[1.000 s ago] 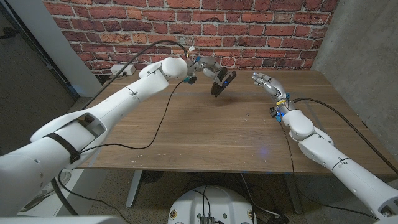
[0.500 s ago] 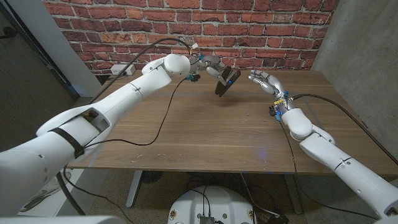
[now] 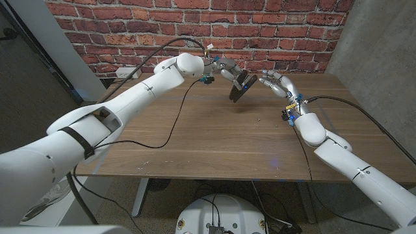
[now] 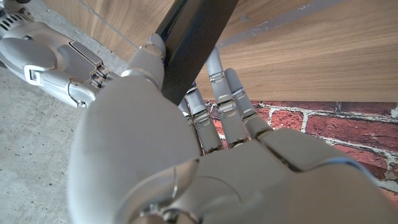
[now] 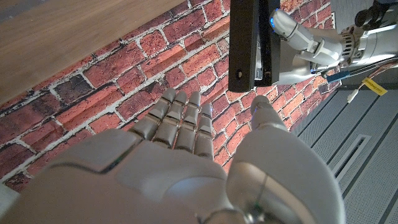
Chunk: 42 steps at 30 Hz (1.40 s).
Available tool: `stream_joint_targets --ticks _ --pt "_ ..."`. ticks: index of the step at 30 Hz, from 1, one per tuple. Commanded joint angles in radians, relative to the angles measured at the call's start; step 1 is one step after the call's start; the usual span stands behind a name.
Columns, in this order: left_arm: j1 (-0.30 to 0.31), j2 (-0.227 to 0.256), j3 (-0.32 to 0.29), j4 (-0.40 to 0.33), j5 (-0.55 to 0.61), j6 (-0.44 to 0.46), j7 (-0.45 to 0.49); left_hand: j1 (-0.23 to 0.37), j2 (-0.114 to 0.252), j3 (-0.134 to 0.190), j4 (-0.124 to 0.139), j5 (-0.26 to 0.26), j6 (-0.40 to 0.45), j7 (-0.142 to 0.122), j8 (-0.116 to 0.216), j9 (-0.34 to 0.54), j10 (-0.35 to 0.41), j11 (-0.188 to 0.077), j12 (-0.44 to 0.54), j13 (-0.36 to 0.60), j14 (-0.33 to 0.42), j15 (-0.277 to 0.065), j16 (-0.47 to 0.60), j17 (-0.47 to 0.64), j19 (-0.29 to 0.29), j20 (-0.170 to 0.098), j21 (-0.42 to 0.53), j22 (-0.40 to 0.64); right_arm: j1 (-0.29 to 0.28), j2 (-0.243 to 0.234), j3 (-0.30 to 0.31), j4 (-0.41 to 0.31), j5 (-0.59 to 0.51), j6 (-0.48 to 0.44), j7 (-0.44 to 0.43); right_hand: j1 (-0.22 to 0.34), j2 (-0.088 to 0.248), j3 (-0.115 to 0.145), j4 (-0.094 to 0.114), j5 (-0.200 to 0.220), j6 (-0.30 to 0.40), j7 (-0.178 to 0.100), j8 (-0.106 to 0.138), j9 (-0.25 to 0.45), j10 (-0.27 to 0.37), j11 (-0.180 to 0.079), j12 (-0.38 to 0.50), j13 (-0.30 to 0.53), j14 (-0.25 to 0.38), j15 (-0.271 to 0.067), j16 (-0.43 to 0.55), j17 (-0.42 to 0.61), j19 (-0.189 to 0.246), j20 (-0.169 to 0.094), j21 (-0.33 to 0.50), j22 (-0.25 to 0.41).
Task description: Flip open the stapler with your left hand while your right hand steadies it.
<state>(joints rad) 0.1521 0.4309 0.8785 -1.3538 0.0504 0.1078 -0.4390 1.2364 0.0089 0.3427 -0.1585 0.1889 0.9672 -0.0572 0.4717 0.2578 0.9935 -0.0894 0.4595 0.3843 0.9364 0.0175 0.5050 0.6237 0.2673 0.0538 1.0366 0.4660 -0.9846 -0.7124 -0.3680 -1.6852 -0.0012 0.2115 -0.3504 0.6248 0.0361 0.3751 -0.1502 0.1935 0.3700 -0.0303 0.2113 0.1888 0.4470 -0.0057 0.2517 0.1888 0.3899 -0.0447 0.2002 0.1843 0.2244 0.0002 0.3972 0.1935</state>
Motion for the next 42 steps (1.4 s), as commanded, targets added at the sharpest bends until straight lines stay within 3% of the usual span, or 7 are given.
stream_joint_targets --ticks 1,18,25,33,34,37,42 --pt "-0.017 -0.03 0.017 0.03 -0.014 -0.044 -0.03 0.061 0.066 0.026 0.014 0.003 0.096 0.081 -0.001 0.006 0.091 -0.023 0.002 0.064 0.157 -0.242 -0.006 0.006 -0.005 -0.001 0.011 0.001 -0.022 -0.027 0.01 -0.085 -0.06 -0.06 -0.022 0.002 -0.001 -0.01 0.002 0.009 0.007 0.003 -0.003 0.001 0.014 0.005 0.005 0.005 0.011 -0.016 0.013 0.008 -0.001 0.011 -0.006 0.002" --pt "-0.005 -0.038 0.012 0.017 -0.014 -0.065 -0.006 0.058 0.065 0.03 0.016 0.003 0.097 0.076 -0.008 0.008 0.091 -0.028 -0.005 0.076 0.156 -0.243 -0.013 0.015 -0.013 -0.005 0.027 -0.004 -0.011 -0.044 0.0 -0.1 -0.048 -0.106 0.025 -0.034 0.026 -0.057 0.037 0.012 0.107 0.011 0.023 0.003 0.134 0.012 0.053 0.022 0.134 -0.049 0.088 0.06 0.014 0.015 -0.002 0.011" --pt "0.006 -0.028 0.004 -0.003 -0.009 -0.054 0.013 0.059 0.064 0.032 0.015 0.003 0.099 0.077 -0.011 0.008 0.094 -0.027 -0.006 0.081 0.158 -0.243 -0.016 0.019 -0.015 -0.007 0.034 -0.006 -0.01 -0.051 -0.006 -0.116 -0.07 -0.13 0.018 -0.005 0.049 -0.073 0.023 0.018 0.159 -0.017 0.032 0.004 0.186 0.0 0.076 0.041 0.253 -0.098 0.188 0.126 0.066 0.009 0.025 0.02" --pt "0.013 -0.024 0.002 -0.005 -0.009 -0.062 0.021 0.057 0.064 0.034 0.016 0.003 0.103 0.075 -0.014 0.007 0.094 -0.03 -0.01 0.086 0.161 -0.242 -0.019 0.023 -0.018 -0.008 0.042 -0.01 -0.012 -0.035 -0.005 -0.102 -0.077 -0.103 -0.016 0.101 0.104 -0.111 0.001 0.007 0.363 -0.018 0.065 0.014 0.446 -0.015 0.185 0.111 0.402 -0.15 0.488 0.36 0.175 -0.015 0.122 0.067" --pt "0.015 -0.024 0.0 -0.007 -0.01 -0.062 0.022 0.058 0.063 0.035 0.015 0.003 0.104 0.073 -0.014 0.007 0.095 -0.031 -0.01 0.087 0.161 -0.244 -0.019 0.023 -0.018 -0.008 0.043 -0.01 -0.013 -0.03 -0.005 -0.1 -0.078 -0.101 -0.022 0.116 0.129 -0.099 0.004 0.008 0.412 -0.02 0.081 0.017 0.487 -0.015 0.206 0.12 0.419 -0.153 0.504 0.371 0.193 -0.013 0.138 0.073" --pt "0.015 -0.021 -0.001 -0.009 -0.01 -0.063 0.021 0.058 0.063 0.035 0.015 0.002 0.105 0.072 -0.017 0.005 0.097 -0.033 -0.011 0.088 0.162 -0.245 -0.02 0.025 -0.018 -0.01 0.046 -0.012 -0.015 -0.02 -0.003 -0.095 -0.086 -0.091 -0.044 0.131 0.147 -0.079 0.015 0.002 0.52 -0.016 0.122 0.03 0.569 -0.023 0.252 0.145 0.471 -0.157 0.522 0.377 0.212 -0.018 0.168 0.086" --pt "0.02 -0.012 0.004 -0.019 -0.002 -0.074 0.017 0.058 0.059 0.036 0.013 0.002 0.108 0.072 -0.019 0.003 0.099 -0.033 -0.012 0.091 0.164 -0.246 -0.021 0.029 -0.018 -0.013 0.05 -0.014 -0.021 0.002 -0.001 -0.088 -0.104 -0.084 -0.09 0.151 0.15 -0.057 0.019 -0.004 0.592 -0.008 0.157 0.047 0.65 -0.02 0.301 0.175 0.531 -0.156 0.549 0.394 0.241 -0.022 0.206 0.101"
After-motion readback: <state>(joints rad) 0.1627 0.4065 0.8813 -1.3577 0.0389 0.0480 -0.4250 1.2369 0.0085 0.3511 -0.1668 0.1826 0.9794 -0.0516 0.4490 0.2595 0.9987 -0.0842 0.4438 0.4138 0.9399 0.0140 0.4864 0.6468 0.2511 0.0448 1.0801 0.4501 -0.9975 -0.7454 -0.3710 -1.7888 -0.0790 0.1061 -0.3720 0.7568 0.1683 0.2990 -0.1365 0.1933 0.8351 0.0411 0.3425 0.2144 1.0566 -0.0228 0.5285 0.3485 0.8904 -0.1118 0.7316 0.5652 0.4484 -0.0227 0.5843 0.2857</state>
